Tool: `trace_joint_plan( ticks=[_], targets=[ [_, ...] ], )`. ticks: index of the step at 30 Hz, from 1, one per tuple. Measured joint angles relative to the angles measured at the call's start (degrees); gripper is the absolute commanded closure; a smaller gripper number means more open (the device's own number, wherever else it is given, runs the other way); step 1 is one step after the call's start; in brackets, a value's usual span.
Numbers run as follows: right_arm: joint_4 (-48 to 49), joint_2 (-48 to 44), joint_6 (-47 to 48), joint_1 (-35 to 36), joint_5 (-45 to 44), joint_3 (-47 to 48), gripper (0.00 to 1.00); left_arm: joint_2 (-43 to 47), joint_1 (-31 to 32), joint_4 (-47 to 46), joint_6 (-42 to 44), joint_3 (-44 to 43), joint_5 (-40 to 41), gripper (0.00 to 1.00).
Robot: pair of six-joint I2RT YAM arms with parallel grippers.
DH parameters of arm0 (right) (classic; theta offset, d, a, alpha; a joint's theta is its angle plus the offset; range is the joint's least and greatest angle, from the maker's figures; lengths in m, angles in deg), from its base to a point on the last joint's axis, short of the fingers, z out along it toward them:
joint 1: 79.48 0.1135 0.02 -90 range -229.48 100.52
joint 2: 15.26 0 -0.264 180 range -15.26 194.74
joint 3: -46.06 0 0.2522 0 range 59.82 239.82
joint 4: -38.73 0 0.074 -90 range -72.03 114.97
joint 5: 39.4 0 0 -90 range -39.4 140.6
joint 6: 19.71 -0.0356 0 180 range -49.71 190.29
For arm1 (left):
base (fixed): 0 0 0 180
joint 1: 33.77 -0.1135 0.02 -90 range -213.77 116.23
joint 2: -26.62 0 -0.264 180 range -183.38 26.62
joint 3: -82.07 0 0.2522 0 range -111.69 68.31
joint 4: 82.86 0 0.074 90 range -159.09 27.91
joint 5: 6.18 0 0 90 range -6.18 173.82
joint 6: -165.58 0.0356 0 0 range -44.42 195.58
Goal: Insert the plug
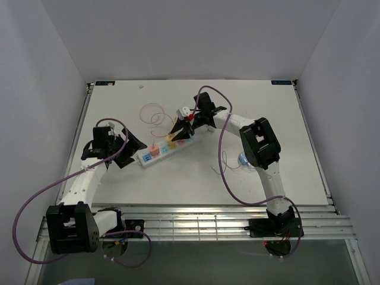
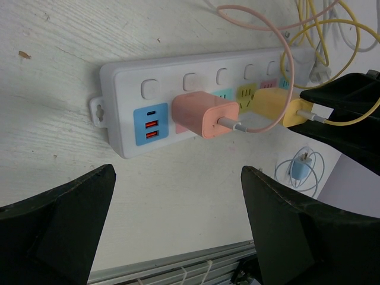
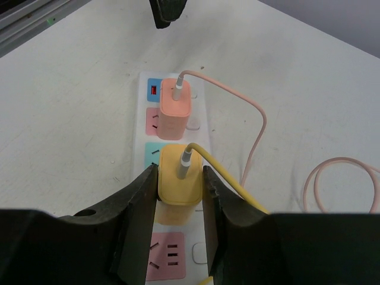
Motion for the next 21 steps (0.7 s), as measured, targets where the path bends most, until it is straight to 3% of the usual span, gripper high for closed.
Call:
trace_joint_plan(
  ticks=[21],
  targets=[
    [9.40, -0.02, -5.31, 0.70, -1.03, -2.16, 0.92, -0.50, 0.00, -0.20, 0.00, 0.00, -0.22, 0.02]
  ],
)
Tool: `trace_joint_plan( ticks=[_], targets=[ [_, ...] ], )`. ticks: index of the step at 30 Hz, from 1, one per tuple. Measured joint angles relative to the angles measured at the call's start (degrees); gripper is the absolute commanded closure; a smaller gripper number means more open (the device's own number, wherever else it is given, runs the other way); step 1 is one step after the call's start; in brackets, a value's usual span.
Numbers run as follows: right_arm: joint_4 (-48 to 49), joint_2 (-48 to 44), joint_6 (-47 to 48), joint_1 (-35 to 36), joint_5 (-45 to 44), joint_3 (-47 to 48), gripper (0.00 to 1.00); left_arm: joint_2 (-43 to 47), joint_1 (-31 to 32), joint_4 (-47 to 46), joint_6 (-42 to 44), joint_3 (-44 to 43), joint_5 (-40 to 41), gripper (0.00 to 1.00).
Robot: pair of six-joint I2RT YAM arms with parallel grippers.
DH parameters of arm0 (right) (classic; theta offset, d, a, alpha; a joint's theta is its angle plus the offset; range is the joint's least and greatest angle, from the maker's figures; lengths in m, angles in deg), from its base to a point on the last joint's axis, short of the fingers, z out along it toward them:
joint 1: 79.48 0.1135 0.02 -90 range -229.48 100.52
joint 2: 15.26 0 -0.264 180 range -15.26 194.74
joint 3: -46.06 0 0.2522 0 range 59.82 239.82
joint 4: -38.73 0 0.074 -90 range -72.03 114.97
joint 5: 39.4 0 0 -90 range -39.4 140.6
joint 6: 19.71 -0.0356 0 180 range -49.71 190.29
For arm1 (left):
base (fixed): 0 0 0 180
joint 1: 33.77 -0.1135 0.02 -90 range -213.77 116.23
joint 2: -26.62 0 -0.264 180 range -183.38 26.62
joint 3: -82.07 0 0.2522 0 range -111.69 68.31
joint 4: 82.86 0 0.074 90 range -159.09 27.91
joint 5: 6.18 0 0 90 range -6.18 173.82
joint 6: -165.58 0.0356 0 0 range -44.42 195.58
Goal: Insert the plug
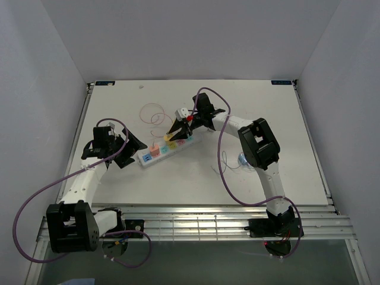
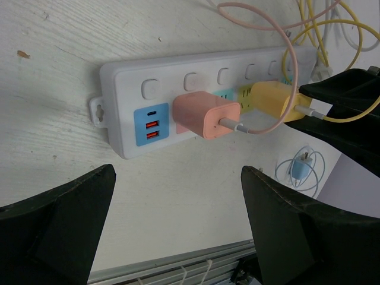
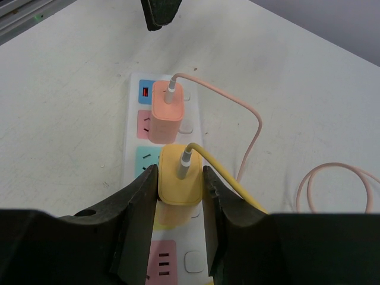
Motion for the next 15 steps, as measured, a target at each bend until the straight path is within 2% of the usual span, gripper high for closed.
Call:
trace_joint_plan(
  ticks=[15],
  targets=[
    [-2.93, 0.00, 4.00, 0.02, -1.44, -0.33, 0.92, -0.57, 0.00, -0.02, 0.00, 0.00, -0.17, 0.02]
  ],
)
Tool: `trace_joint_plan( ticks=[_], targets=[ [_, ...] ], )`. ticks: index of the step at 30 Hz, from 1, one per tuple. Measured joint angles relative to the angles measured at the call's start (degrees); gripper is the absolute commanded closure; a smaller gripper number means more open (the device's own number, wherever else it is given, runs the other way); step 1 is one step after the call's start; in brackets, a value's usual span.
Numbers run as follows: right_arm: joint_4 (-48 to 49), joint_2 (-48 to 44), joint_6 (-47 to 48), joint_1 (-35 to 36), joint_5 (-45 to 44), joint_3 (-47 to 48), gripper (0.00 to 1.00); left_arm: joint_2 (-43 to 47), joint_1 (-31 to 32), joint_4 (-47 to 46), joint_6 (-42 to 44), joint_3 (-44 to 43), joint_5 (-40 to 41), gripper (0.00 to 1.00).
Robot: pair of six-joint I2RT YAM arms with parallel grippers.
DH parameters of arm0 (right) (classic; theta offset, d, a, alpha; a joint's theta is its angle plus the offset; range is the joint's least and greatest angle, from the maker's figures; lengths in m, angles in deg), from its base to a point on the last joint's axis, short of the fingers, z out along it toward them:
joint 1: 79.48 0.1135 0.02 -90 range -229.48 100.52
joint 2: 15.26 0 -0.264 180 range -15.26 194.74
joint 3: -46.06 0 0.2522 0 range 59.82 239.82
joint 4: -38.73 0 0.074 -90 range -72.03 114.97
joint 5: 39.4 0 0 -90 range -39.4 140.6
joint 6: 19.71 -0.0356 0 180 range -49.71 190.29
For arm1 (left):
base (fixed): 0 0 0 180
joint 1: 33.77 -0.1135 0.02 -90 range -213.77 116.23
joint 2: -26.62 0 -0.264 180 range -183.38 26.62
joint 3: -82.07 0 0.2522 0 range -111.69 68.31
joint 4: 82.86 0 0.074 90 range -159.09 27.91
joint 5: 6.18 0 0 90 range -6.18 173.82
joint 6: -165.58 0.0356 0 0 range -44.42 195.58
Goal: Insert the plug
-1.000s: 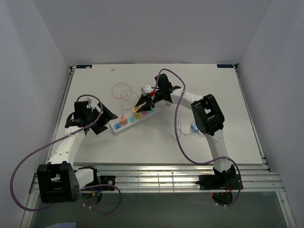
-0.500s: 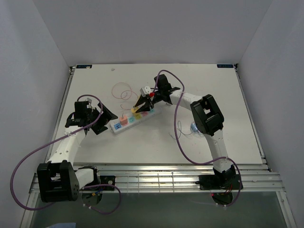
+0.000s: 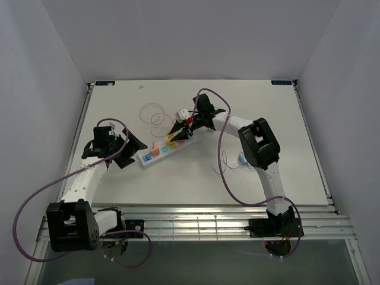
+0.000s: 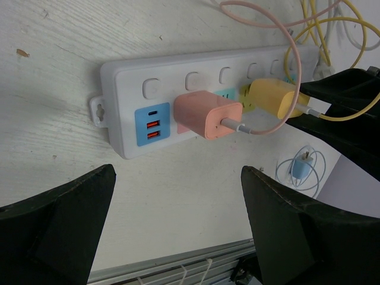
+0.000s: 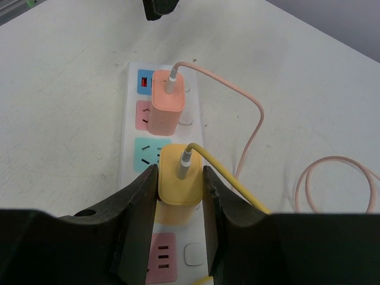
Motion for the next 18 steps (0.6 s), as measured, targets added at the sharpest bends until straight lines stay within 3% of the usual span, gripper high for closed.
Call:
trace_joint_plan(
  ticks=[18],
  targets=[
    [-1.97, -0.07, 3.65, 0.00, 0.72, -0.04, 0.92, -1.51, 0.00, -0.17, -0.04, 0.00, 0.07, 0.02]
  ],
)
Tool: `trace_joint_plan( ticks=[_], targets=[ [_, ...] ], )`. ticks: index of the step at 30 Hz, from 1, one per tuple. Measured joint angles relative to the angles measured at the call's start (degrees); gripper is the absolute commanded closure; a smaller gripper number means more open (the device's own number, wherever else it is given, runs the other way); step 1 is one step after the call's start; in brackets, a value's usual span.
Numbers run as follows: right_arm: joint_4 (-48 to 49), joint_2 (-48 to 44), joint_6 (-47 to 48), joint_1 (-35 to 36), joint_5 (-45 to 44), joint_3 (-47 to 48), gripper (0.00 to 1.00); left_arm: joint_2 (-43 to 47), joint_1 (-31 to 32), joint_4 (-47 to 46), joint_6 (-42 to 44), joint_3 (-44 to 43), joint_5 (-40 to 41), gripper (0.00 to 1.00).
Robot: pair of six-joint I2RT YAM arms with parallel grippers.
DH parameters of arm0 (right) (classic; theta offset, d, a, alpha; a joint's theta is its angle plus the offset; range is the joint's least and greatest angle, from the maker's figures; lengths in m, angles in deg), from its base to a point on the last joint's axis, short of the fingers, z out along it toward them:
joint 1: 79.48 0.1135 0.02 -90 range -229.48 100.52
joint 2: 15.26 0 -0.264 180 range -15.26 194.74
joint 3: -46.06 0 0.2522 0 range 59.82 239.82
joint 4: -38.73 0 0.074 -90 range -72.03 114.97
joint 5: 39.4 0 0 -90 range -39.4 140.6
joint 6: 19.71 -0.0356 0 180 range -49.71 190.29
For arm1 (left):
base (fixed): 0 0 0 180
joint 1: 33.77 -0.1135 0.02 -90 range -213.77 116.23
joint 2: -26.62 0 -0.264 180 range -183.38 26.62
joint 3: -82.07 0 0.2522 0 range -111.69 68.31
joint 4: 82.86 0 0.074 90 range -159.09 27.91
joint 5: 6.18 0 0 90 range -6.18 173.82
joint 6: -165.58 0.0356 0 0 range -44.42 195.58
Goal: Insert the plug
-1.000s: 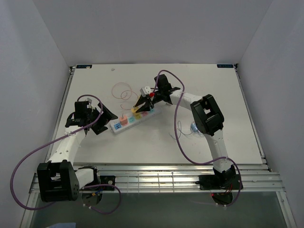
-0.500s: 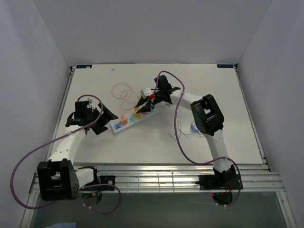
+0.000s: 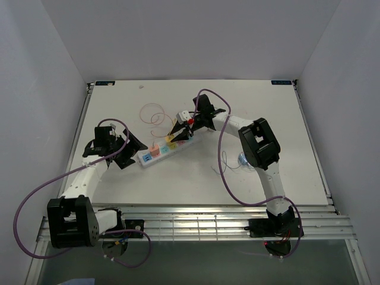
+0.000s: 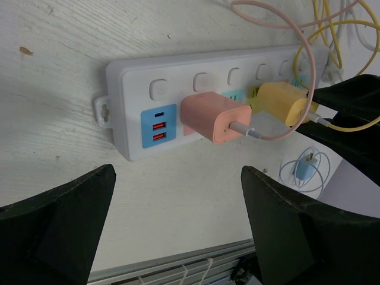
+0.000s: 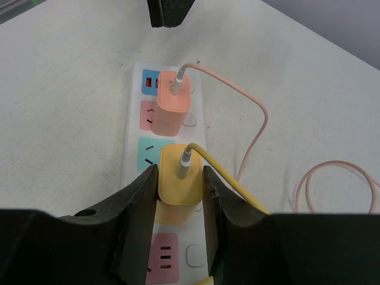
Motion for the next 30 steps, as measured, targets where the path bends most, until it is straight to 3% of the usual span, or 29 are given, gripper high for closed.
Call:
trace_joint_plan(
  ticks=[12, 30],
  targets=[
    [-2.80, -1.66, 2.58, 0.90, -0.94, -1.55, 0.92, -1.14, 0.00, 0.37, -0.04, 0.00, 0.52, 0.02],
    [0.96, -1.68, -2.08, 0.72, -0.94, -2.29, 0.92, -2.47, -0.02, 0.85, -0.04, 0.00, 0.96, 0.02]
  ],
)
